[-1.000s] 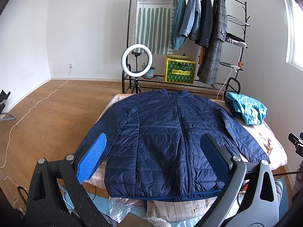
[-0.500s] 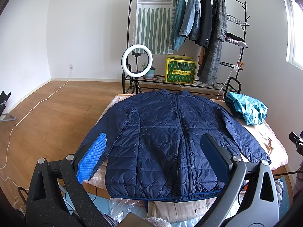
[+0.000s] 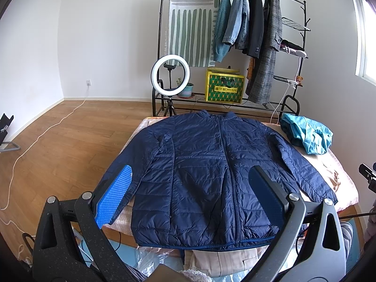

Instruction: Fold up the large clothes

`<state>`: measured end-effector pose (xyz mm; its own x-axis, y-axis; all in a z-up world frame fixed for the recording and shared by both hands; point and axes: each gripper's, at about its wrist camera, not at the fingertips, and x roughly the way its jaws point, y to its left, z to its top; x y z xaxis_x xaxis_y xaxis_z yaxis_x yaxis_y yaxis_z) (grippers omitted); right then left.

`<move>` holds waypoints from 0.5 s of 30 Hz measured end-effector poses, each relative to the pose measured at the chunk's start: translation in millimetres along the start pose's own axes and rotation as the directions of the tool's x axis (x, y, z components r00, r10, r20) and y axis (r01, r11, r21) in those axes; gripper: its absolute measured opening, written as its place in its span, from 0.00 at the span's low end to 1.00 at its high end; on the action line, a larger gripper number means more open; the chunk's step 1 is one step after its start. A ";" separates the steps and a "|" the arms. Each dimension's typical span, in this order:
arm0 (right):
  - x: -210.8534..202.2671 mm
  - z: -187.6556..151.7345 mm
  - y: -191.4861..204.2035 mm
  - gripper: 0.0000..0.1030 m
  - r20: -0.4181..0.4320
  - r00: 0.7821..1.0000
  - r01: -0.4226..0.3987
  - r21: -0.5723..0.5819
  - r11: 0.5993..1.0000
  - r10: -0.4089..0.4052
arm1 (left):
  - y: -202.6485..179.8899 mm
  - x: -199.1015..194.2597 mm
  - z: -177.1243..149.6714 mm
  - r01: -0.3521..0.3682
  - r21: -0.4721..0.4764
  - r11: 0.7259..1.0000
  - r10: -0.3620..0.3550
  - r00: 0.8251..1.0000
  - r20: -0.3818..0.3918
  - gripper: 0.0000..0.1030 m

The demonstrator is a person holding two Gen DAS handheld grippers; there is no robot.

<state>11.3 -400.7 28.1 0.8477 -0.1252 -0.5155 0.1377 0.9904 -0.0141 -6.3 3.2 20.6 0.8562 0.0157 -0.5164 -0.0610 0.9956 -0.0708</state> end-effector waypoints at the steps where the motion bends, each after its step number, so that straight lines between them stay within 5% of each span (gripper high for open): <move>1: 0.0 0.1 0.0 0.99 -0.001 1.000 -0.001 0.001 1.000 0.001 | 0.0 0.0 0.0 0.000 0.000 1.000 0.000 1.000 0.000 0.98; 15: 2.1 -1.4 4.2 0.99 0.001 1.000 -0.008 -0.004 1.000 0.008 | 9.1 11.9 -3.0 -0.012 -0.004 1.000 0.012 1.000 -0.002 0.98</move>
<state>12.9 -396.7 25.9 0.8491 -0.1174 -0.5150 0.1290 0.9916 -0.0133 1.9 12.2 11.3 0.8542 0.0275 -0.5192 -0.0736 0.9949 -0.0683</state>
